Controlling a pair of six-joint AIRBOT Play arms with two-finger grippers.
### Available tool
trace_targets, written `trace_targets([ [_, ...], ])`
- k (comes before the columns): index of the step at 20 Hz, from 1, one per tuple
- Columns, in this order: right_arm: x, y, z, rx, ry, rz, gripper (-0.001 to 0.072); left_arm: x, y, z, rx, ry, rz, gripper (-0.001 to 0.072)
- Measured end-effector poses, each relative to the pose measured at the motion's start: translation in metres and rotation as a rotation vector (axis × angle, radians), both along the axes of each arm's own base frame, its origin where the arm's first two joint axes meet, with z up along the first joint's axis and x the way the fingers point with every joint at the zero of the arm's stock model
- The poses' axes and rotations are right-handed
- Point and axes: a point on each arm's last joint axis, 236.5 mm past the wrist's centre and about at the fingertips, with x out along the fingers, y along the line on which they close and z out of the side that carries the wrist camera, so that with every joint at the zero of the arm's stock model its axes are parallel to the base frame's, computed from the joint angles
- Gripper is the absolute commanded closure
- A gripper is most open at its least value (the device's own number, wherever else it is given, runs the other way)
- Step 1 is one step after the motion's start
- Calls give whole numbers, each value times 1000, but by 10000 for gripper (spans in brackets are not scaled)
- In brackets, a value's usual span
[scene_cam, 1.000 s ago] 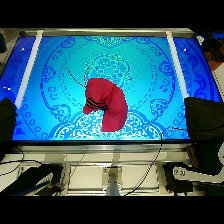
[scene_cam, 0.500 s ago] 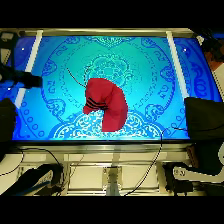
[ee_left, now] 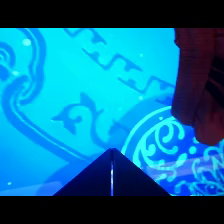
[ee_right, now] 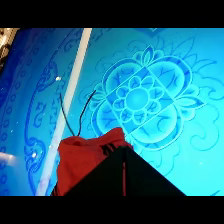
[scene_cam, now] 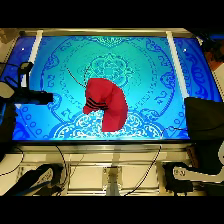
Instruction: Fold the clothes and pants, and hang the long-sleeved shirts on hangers.
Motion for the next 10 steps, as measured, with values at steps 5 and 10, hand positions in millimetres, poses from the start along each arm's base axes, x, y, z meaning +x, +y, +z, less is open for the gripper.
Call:
trace_targets([
  [5, -21, 62, -39, 238, 181, 311, 694, 2, -34, -39, -200, 86, -30, 690],
  [10, -21, 70, -59, 296, 249, 382, 182, 3, -89, -74, -345, 142, -203, 406],
])
